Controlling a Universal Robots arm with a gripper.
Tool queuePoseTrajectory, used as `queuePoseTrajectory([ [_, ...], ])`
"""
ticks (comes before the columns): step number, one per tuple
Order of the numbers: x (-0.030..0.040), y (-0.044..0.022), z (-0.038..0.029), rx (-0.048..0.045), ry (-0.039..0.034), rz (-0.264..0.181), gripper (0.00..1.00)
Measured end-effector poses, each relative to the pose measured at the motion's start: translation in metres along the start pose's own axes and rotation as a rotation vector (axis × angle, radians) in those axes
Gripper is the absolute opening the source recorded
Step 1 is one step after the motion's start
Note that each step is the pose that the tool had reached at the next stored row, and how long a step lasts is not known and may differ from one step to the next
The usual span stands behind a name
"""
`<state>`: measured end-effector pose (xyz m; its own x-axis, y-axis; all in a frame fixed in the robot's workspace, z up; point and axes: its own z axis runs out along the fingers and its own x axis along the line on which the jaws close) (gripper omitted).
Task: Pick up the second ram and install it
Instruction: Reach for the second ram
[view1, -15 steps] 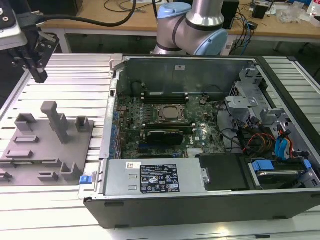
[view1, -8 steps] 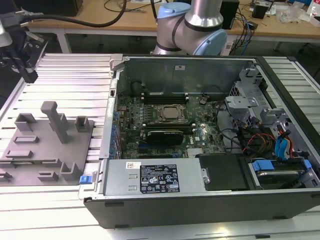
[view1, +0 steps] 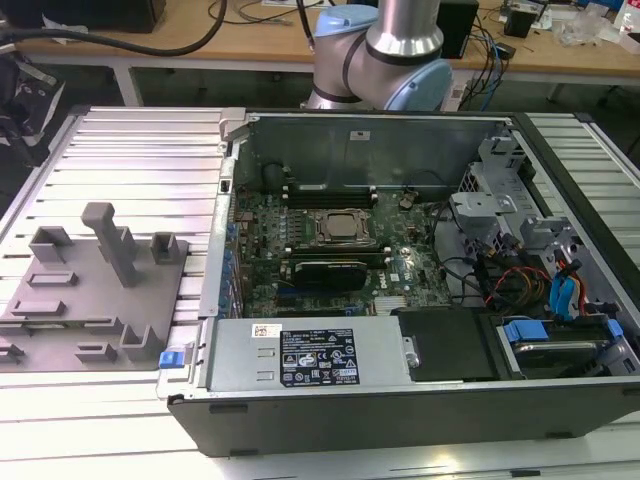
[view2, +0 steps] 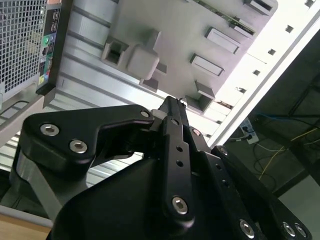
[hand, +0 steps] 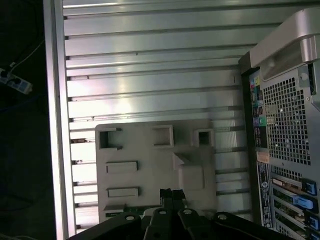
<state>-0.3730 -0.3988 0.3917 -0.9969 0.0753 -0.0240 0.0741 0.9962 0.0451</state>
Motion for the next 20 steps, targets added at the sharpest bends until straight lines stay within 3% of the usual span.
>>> queuePoseTrajectory([
  [12, 0.0198, -0.0015, 0.0000, 0.0000, 0.0001, 0.000, 0.11],
  [15, 0.0284, -0.0023, 0.0001, 0.0000, -0.0001, 0.000, 0.11],
  [18, 0.0308, -0.0076, 0.0003, 0.0000, 0.0000, 0.000, 0.11],
  [20, 0.0303, -0.0146, 0.0006, 0.0002, 0.0000, 0.000, 0.11],
])
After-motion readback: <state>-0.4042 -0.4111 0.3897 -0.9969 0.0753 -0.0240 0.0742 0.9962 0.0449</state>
